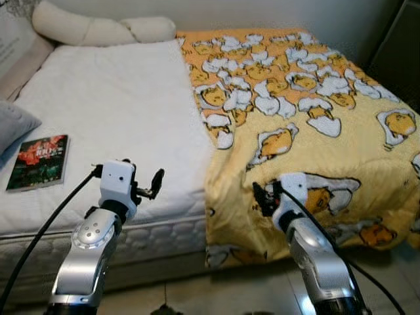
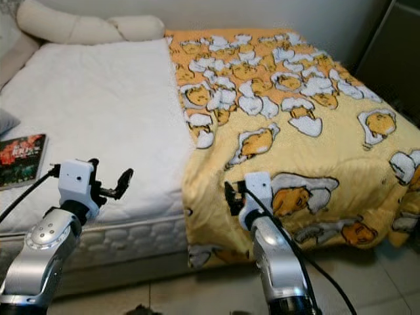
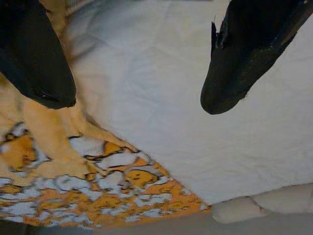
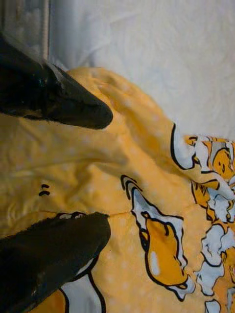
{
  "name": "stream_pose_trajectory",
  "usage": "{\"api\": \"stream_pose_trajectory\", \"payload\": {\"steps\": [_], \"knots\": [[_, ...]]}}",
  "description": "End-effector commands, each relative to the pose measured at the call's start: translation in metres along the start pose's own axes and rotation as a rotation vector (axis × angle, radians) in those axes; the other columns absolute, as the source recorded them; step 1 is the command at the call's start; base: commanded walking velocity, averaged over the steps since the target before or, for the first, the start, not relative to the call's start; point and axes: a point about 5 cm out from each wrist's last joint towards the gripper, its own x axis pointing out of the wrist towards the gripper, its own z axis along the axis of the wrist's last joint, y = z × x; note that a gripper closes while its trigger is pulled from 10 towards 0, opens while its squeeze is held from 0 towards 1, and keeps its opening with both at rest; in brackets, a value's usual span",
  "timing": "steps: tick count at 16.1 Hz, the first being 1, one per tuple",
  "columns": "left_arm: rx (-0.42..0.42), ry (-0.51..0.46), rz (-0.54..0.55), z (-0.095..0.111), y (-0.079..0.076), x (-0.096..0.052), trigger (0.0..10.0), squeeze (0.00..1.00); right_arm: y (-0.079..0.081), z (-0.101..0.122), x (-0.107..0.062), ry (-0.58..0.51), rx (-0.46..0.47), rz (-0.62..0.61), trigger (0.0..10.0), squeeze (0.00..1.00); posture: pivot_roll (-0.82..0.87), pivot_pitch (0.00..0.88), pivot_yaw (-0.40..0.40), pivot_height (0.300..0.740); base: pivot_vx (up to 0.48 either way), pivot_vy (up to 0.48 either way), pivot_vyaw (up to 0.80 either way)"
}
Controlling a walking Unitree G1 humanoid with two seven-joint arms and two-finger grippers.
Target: Clean up the room
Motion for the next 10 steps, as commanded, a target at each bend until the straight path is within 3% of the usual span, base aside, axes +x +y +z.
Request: {"api": "stream_pose_trajectory", "payload": {"steps": [1, 2, 4, 10], "knots": [[0.017, 0.003, -0.024, 0.0015, -0.003, 0.0016, 10.0, 0.35, -0.0019, 0.0058, 0.0022, -0.012, 0.008, 0.003, 10.0, 0.95, -0.04, 0.0, -0.003, 0.74, 0.0, 0.0, 0.0], [0.011, 0.004, -0.018, 0.0013, -0.0028, 0.0015, 10.0, 0.33, -0.0003, 0.0078, 0.0032, -0.012, 0.006, 0.018, 10.0, 1.0, -0.04, 0.0, -0.004, 0.74, 0.0, 0.0, 0.0], [-0.037, 0.016, 0.016, -0.002, -0.0024, 0.0001, 10.0, 0.33, -0.0004, 0.0103, 0.0037, -0.014, 0.0, 0.033, 10.0, 1.0, -0.04, 0.0, -0.012, 0.74, 0.0, 0.0, 0.0], [-0.073, 0.0, 0.024, -0.0017, -0.0071, -0.0022, 10.0, 0.35, -0.0017, 0.0089, 0.0028, -0.002, -0.025, 0.052, 10.0, 1.0, -0.03, 0.0, -0.026, 0.74, 0.042, 0.0, 0.0]]}}
